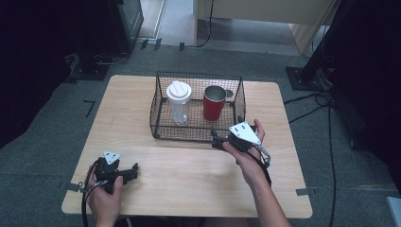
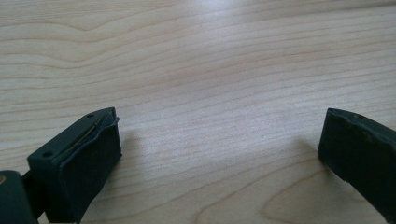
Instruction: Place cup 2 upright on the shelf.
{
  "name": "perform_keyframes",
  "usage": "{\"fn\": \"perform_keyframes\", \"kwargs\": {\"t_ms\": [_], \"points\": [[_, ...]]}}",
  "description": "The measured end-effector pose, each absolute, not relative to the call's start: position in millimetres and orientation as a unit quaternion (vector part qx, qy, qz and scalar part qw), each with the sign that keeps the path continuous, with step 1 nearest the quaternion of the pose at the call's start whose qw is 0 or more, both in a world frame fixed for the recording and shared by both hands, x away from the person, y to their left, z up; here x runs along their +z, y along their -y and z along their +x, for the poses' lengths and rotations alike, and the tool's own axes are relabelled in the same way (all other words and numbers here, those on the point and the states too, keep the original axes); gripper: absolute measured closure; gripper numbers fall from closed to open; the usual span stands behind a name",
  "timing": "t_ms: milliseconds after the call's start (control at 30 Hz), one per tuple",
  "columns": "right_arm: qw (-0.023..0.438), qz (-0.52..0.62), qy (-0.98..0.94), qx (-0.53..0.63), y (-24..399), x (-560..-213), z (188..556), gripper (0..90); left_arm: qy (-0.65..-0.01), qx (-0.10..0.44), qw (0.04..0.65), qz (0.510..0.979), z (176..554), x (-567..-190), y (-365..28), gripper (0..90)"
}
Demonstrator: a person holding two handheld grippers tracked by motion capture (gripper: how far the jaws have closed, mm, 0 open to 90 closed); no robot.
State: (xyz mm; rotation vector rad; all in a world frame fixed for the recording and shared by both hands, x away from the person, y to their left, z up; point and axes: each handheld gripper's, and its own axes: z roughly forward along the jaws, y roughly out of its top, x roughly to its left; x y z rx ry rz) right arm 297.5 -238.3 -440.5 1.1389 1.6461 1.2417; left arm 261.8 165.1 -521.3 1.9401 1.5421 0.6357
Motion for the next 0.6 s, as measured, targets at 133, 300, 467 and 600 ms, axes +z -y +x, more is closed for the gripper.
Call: {"fn": "perform_keyframes", "kwargs": {"t_ms": [133,300,467,600], "points": [[0.381,0.459,-0.641,0.482,253.0,-449.3,288.6,0.5,-0.577,0.238,0.288,0.726,261.8,-521.3,-165.1,0.0],[0.381,0.470,-0.641,0.471,268.1,-459.6,280.3,0.5,-0.577,0.238,0.288,0.726,261.9,-521.4,-165.0,0.0],[0.385,0.482,-0.646,0.449,286.7,-475.5,269.5,0.5,-0.577,0.238,0.288,0.726,261.8,-521.4,-165.1,0.0],[0.382,0.493,-0.648,0.436,299.7,-490.0,260.3,0.5,-0.576,0.238,0.287,0.727,261.7,-521.2,-165.3,0.0]]}}
